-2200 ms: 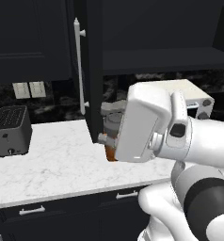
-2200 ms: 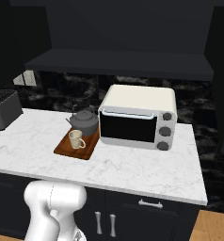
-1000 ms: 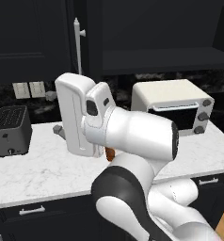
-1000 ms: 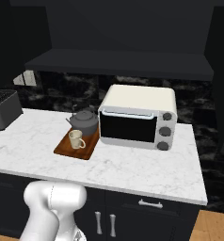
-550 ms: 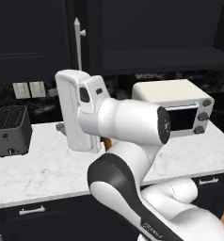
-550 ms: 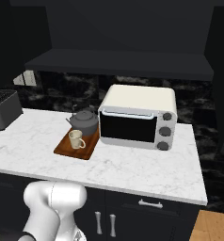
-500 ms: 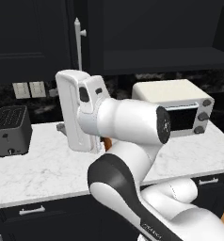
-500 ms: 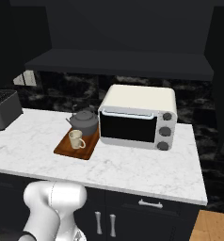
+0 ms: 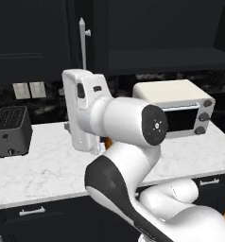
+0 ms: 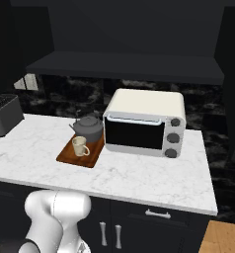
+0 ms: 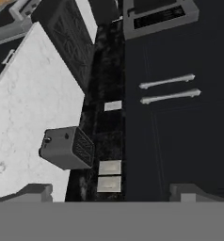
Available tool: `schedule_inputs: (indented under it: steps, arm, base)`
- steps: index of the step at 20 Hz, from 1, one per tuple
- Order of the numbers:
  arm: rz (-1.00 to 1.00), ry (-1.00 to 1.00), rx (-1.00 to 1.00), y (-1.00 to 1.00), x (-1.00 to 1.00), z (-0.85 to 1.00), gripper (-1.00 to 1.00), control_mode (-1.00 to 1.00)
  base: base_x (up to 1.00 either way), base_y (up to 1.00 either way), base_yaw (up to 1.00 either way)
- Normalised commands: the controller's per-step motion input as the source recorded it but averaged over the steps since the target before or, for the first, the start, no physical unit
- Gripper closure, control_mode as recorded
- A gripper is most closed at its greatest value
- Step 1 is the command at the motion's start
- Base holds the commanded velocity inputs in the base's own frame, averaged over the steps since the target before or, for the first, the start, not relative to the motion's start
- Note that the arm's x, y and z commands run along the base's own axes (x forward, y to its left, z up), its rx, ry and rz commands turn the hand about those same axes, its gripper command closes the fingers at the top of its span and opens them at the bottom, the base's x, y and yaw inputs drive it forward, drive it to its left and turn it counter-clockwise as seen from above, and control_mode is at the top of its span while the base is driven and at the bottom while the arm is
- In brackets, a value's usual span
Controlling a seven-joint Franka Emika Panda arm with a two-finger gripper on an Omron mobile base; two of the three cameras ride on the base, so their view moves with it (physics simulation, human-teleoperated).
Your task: Pick the kettle from the counter and place it on the tray. Then pick the mug from the cabinet and place it on the tray. Then close the cabinet doors.
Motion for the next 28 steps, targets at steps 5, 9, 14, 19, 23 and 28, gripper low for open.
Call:
schedule_inputs:
  steps: [5, 9, 14, 19, 23, 28]
  arm:
    - [-0.27, 0.04, 0.00, -0.58, 0.42, 0.00, -1.00, -1.00]
    - [-0.31, 0.06, 0.00, -0.68, 0.44, 0.00, -1.00, -1.00]
    - [-0.28, 0.08, 0.00, -0.75, 0.42, 0.00, -1.00, -1.00]
    - [-0.27, 0.07, 0.00, -0.78, 0.40, 0.00, -1.00, -1.00]
    - [-0.26, 0.06, 0.00, -0.79, 0.41, 0.00, -1.00, -1.00]
    - [-0.22, 0.05, 0.00, -0.75, 0.51, 0.00, -1.00, -1.00]
  base:
    - [0.00, 0.00, 0.00]
    - [0.00, 0.00, 0.00]
    - [0.00, 0.00, 0.00]
    - [0.00, 0.00, 0.00]
    - [0.00, 0.00, 0.00]
    - [0.00, 0.00, 0.00]
